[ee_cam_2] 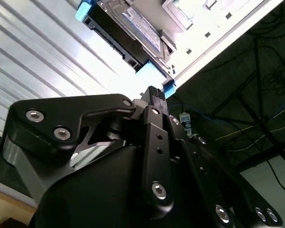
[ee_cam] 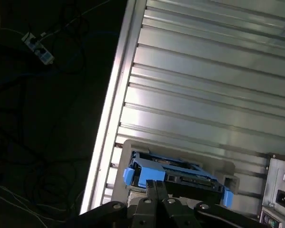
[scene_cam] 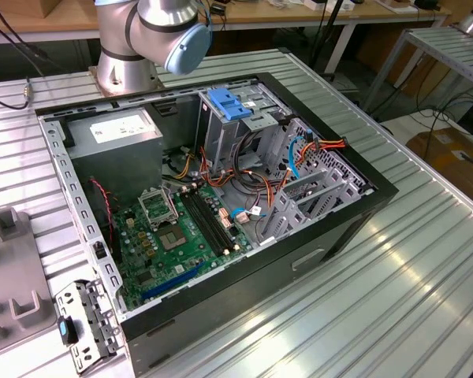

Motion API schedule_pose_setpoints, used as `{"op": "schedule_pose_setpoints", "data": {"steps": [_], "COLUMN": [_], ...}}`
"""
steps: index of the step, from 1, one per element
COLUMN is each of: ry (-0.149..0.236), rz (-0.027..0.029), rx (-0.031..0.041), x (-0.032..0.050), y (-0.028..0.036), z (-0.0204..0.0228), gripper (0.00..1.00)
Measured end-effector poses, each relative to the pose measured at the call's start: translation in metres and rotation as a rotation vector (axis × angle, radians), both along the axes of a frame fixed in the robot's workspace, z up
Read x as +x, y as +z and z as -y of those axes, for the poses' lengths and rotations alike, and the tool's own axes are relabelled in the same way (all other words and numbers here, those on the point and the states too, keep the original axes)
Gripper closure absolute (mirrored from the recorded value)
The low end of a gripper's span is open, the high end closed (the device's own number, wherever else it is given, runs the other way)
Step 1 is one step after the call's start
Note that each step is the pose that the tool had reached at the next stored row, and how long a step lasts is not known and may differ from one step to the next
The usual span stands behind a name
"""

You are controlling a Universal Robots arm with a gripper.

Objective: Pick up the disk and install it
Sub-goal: 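Pick up the disk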

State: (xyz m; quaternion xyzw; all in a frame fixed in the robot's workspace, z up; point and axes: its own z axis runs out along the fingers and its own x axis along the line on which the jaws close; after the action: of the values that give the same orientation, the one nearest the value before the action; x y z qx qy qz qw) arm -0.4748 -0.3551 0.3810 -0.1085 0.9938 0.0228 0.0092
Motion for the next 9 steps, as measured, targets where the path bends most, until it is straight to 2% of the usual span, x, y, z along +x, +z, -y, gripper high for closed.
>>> {"op": "schedule_pose_setpoints", "data": {"steps": [2, 3, 6, 9], "ry": [0.105, 0.140, 0.184, 0.245], "rz": [0.0000, 0.0000, 0.0007, 0.0010], "rx": [-0.0023, -0.0033, -0.0044, -0.0044], "x": [0.0000, 0.0000, 0.0000, 0.0001], "y": [0.0000, 0.0000, -0.0001, -0.0003], "z": [0.0000, 0.0000, 0.0000, 0.0000], "gripper": [0.89, 0.89, 0.89, 0.89]}}
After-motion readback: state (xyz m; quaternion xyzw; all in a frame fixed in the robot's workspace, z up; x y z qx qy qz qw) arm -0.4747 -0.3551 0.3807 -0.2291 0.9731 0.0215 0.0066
